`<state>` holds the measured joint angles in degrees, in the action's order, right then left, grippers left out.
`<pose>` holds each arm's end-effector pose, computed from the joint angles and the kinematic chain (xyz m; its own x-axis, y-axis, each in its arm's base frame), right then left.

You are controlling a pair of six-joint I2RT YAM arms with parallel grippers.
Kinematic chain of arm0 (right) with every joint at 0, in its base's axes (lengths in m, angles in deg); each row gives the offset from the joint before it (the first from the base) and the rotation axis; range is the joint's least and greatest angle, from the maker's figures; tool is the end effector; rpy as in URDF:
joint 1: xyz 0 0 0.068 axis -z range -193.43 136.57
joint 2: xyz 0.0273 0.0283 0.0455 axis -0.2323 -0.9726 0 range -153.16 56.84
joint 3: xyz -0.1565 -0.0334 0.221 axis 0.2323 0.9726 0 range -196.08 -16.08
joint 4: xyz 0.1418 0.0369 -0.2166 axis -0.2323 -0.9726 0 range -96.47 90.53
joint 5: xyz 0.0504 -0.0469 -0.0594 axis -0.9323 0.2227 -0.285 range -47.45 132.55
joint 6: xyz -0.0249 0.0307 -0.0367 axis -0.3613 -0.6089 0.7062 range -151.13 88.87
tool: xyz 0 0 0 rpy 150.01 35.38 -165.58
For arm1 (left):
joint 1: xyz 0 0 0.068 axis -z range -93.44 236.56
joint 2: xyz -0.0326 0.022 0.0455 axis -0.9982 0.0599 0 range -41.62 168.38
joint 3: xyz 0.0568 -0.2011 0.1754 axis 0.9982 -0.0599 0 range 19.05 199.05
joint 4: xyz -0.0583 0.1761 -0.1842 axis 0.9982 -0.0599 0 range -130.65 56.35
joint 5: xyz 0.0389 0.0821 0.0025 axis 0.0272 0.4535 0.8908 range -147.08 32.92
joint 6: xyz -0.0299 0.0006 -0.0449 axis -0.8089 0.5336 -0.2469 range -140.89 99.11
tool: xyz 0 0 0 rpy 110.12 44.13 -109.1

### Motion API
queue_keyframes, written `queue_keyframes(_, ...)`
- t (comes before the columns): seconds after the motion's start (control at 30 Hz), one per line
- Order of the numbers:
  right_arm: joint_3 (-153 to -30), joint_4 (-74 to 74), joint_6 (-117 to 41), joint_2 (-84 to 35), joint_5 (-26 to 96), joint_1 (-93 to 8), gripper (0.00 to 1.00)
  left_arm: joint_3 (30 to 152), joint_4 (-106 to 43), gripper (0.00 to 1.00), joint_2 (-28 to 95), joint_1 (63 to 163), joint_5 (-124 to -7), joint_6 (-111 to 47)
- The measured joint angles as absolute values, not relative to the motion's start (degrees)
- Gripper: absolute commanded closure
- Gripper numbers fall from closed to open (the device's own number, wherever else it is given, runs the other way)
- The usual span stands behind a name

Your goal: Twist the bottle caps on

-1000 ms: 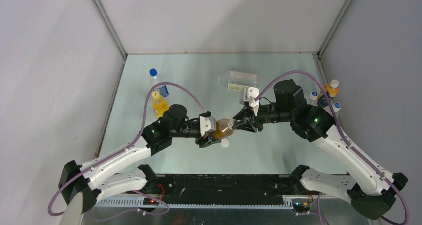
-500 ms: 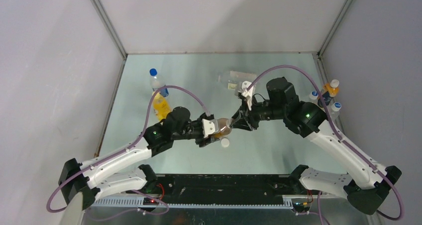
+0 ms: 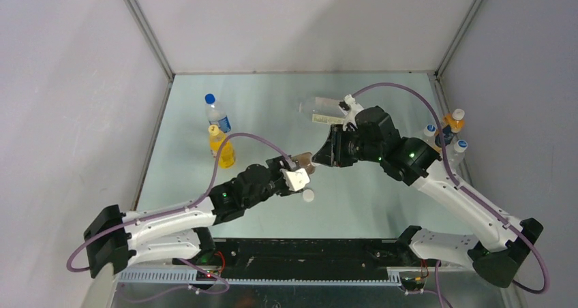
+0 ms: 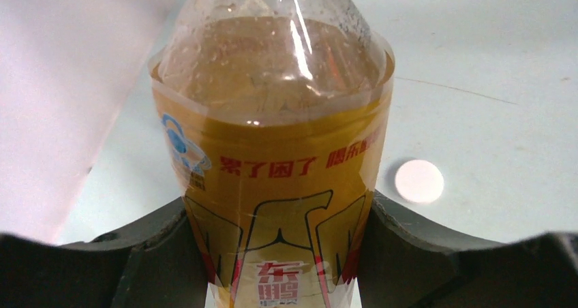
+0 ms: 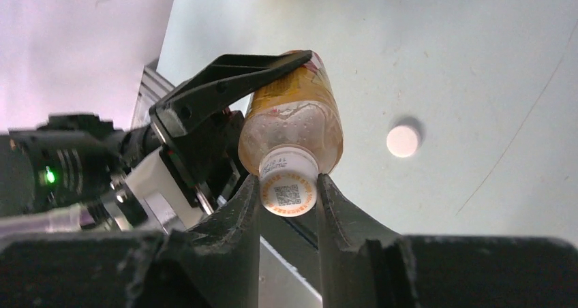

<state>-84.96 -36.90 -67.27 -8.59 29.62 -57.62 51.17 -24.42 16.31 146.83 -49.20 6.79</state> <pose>0.1675 0.1739 0.3675 -0.8027 0.0214 -0.5960 -0.4198 0.6896 0.5901 0.1189 -0.1983 0.2534 0.2440 0.5006 -0.8306 0.7697 0.4210 0.4799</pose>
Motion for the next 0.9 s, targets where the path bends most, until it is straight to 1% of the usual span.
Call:
queue_keyframes(0.03, -84.7, -37.19, -69.65, -8.64, 30.97, -58.01, 0.99, 50.69, -23.52, 1.0, 16.7, 147.56, -47.45, 7.25)
queue_keyframes(0.17, -84.24, -37.93, -76.45, -8.29, 35.72, -59.5, 0.87, 50.34, -21.47, 1.0, 18.25, 149.68, -41.55, 9.5)
queue_keyframes(0.2, -84.22, -38.04, -77.61, -8.02, 36.57, -59.78, 0.79, 50.34, -21.1, 1.0, 18.36, 150.13, -40.48, 9.89)
queue_keyframes(0.23, -84.2, -38.06, -78.37, -7.78, 37.12, -59.96, 0.75, 50.34, -20.61, 1.0, 18.38, 150.62, -39.32, 10.37)
queue_keyframes(0.27, -84.13, -38.06, -79.03, -7.33, 37.84, -60.17, 0.66, 50.34, -20.22, 1.0, 18.38, 150.99, -38.62, 10.66)
queue_keyframes(0.3, -84.04, -37.95, -79.45, -6.84, 38.34, -60.37, 0.61, 50.34, -19.61, 1.0, 18.38, 151.34, -37.98, 10.79)
queue_keyframes(0.33, -84.0, -37.84, -79.53, -6.28, 38.71, -60.52, 0.52, 50.34, -19.15, 1.0, 18.38, 151.58, -37.68, 10.94)
queue_keyframes(0.37, -83.87, -37.52, -79.25, -5.77, 38.89, -60.68, 0.47, 50.34, -18.54, 1.0, 18.38, 151.84, -37.37, 11.07)
queue_keyframes(0.47, -82.93, -35.79, -77.19, -4.62, 38.91, -61.38, 0.12, 51.12, -15.72, 1.0, 18.41, 153.7, -38.16, 11.07)
queue_keyframes(0.5, -82.6, -34.96, -75.99, -4.48, 38.78, -61.55, 0.03, 51.34, -15.5, 1.0, 18.41, 154.16, -38.29, 10.96)
queue_keyframes(0.57, -82.08, -34.65, -73.19, -3.48, 38.91, -61.81, 0.01, 51.39, -14.28, 1.0, 18.38, 154.33, -38.99, 10.35)
queue_keyframes(0.77, -81.47, -34.91, -61.06, 3.87, 39.02, -61.79, 0.01, 51.39, -14.1, 1.0, 18.38, 153.48, -41.5, 6.92)
queue_keyframes(0.9, -81.49, -35.72, -53.65, 8.98, 39.74, -61.14, 0.01, 51.39, -15.41, 1.0, 18.27, 150.62, -47.25, 3.27)
